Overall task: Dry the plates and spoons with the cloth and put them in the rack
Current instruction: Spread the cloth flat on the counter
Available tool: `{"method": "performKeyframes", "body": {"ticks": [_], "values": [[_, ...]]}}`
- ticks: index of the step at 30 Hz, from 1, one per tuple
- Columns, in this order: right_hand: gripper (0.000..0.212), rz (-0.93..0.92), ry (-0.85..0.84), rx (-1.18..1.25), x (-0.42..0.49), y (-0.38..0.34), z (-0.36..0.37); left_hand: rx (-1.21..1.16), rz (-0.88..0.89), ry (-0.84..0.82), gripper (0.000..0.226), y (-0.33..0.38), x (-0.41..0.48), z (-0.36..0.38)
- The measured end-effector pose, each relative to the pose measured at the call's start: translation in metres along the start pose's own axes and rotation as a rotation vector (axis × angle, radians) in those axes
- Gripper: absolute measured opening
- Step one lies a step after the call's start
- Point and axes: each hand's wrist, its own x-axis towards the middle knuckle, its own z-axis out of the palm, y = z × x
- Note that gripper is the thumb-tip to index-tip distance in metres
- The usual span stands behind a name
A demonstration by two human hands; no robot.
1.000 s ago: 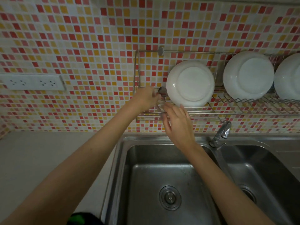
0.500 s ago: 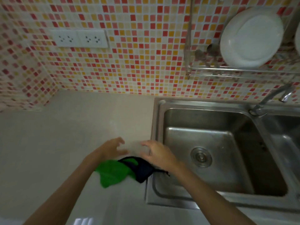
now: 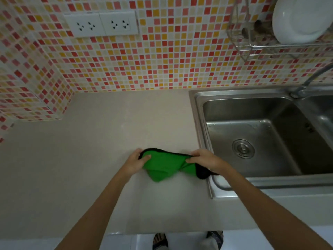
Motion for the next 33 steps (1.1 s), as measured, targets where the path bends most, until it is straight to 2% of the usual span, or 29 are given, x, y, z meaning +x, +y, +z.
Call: {"method": "performKeyframes", "body": {"ticks": [3, 7, 8, 10, 14, 16, 18, 20, 21, 22, 24, 25, 26, 27, 29, 30, 32, 33], "values": [[0.014, 0.018, 0.095, 0.197, 0.003, -0.012, -0.009, -0.079, 0.214, 0.057, 0.025, 0.02, -0.004, -0.021], [0.009, 0.002, 0.156, 0.33, 0.008, -0.029, -0.011, -0.188, 0.329, 0.022, 0.018, 0.051, -0.008, -0.042], [0.014, -0.004, 0.152, 0.276, 0.007, -0.034, -0.014, -0.17, 0.325, 0.018, 0.013, 0.056, -0.008, -0.047], [0.025, -0.004, 0.107, 0.104, 0.003, -0.044, -0.024, -0.075, 0.302, -0.034, 0.02, 0.065, -0.009, -0.058], [0.04, 0.09, -0.119, -0.121, -0.008, -0.058, -0.049, -0.022, 0.251, -0.169, 0.022, 0.06, -0.018, -0.066], [0.053, 0.134, -0.118, -0.434, -0.002, -0.062, -0.052, -0.008, 0.236, -0.153, 0.024, 0.042, -0.017, -0.061], [0.056, 0.154, -0.114, -0.609, 0.013, -0.057, -0.044, 0.105, 0.206, -0.105, 0.027, 0.016, -0.01, -0.051], [0.067, 0.159, -0.034, -0.673, 0.029, -0.045, -0.027, 0.207, 0.135, -0.056, 0.026, -0.013, 0.004, -0.042], [0.071, 0.126, 0.069, -0.718, 0.034, -0.038, -0.016, 0.23, 0.091, -0.027, 0.024, -0.024, 0.01, -0.038], [0.069, 0.053, 0.213, -0.769, 0.035, -0.031, -0.003, 0.244, 0.046, 0.01, 0.024, -0.033, 0.016, -0.036], [0.057, -0.206, 0.511, -0.812, 0.031, -0.019, 0.026, 0.279, -0.003, 0.109, 0.024, -0.043, 0.02, -0.034], [0.053, -0.352, 0.576, -0.803, 0.027, -0.013, 0.039, 0.334, 0.054, 0.186, 0.031, -0.046, 0.019, -0.035], [0.054, -0.487, 0.573, -0.812, 0.019, -0.008, 0.05, 0.43, 0.184, 0.268, 0.042, -0.049, 0.015, -0.036], [0.059, -0.58, 0.503, -0.869, 0.014, 0.001, 0.06, 0.554, 0.358, 0.308, 0.053, -0.051, 0.01, -0.038], [0.07, -0.631, 0.336, -1.045, 0.007, 0.024, 0.069, 0.833, 0.737, 0.231, 0.065, -0.06, 0.001, -0.04], [0.072, -0.62, 0.279, -1.097, 0.005, 0.034, 0.066, 1.018, 0.865, 0.146, 0.069, -0.065, 0.001, -0.04], [0.065, -0.605, 0.245, -1.104, 0.005, 0.045, 0.058, 1.309, 0.961, 0.044, 0.066, -0.075, 0.004, -0.042], [0.059, -0.598, 0.224, -1.083, 0.007, 0.047, 0.054, 1.359, 0.985, 0.043, 0.057, -0.078, 0.007, -0.041]]}}
